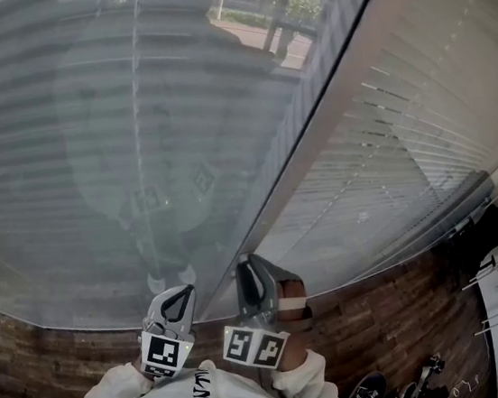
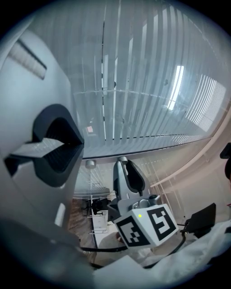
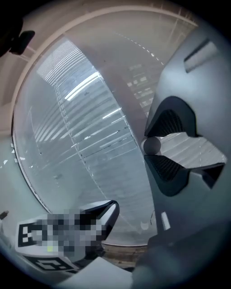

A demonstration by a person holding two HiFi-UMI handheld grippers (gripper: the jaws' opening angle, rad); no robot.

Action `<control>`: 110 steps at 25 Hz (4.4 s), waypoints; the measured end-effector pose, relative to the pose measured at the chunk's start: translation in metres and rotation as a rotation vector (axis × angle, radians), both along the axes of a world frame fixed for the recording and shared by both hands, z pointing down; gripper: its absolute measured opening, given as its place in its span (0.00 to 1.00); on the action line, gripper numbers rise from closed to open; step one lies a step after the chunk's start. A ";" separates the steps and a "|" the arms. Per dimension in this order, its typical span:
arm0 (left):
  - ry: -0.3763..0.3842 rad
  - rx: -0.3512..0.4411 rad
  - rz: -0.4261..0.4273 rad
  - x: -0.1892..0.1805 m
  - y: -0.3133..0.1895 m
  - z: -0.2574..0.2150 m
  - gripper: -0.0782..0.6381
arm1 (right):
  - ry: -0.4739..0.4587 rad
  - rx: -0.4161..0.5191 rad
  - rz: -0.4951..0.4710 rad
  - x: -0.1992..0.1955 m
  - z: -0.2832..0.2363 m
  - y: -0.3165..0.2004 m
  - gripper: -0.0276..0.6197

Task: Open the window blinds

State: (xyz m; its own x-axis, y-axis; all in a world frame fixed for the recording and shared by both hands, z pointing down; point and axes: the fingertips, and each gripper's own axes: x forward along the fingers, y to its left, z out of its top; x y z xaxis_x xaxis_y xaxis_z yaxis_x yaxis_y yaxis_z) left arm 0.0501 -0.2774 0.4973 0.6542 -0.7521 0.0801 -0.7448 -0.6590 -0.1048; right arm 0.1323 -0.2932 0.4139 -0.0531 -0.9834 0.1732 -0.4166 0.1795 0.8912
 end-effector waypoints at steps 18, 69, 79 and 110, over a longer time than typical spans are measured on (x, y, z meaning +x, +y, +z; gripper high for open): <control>-0.007 0.004 -0.009 -0.004 0.000 -0.002 0.11 | -1.812 -0.319 -0.021 0.015 -0.008 -0.003 0.24; -0.018 0.004 0.008 0.005 0.000 -0.003 0.11 | -0.539 -0.118 -0.020 -0.008 -0.011 0.006 0.24; -0.023 0.010 -0.003 0.002 -0.002 -0.005 0.11 | -1.210 -0.206 -0.010 0.005 -0.012 0.002 0.24; -0.124 0.006 -0.107 -0.037 0.024 -0.015 0.11 | -1.829 -0.354 -0.027 0.034 0.044 0.069 0.05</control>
State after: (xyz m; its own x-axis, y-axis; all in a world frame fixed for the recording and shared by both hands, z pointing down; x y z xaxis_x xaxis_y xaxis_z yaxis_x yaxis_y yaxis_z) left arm 0.0131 -0.2530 0.4824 0.5553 -0.8178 0.1511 -0.7920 -0.5755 -0.2040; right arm 0.1661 -0.2245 0.4578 -0.3991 -0.9148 0.0613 -0.6886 0.2549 -0.6789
